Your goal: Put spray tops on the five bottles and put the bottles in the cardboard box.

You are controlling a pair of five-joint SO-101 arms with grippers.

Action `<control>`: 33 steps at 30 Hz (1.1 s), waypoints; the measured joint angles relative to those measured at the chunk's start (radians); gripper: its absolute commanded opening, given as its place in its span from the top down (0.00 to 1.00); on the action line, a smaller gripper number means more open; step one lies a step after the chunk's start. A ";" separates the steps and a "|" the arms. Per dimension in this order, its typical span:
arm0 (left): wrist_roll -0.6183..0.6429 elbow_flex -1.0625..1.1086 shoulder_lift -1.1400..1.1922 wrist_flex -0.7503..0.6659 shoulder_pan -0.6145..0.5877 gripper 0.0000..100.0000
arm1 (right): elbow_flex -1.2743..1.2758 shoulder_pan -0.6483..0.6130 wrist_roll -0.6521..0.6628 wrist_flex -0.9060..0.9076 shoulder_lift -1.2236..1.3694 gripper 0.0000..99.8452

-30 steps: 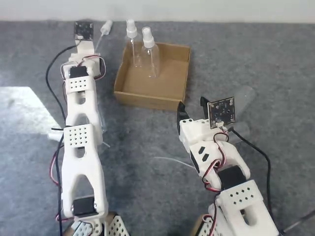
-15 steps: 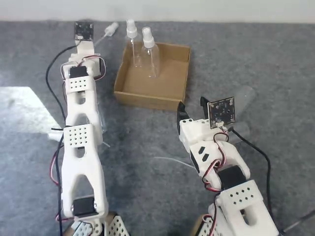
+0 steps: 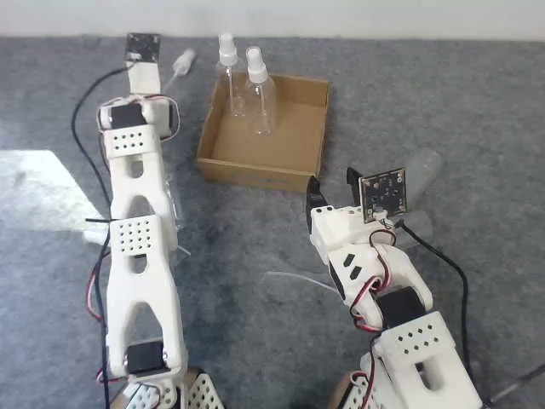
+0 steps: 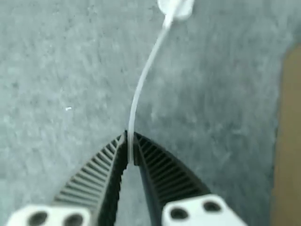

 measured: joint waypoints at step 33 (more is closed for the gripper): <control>0.000 0.000 -0.264 0.361 -0.120 0.99 | 0.000 0.000 0.000 0.000 0.000 0.79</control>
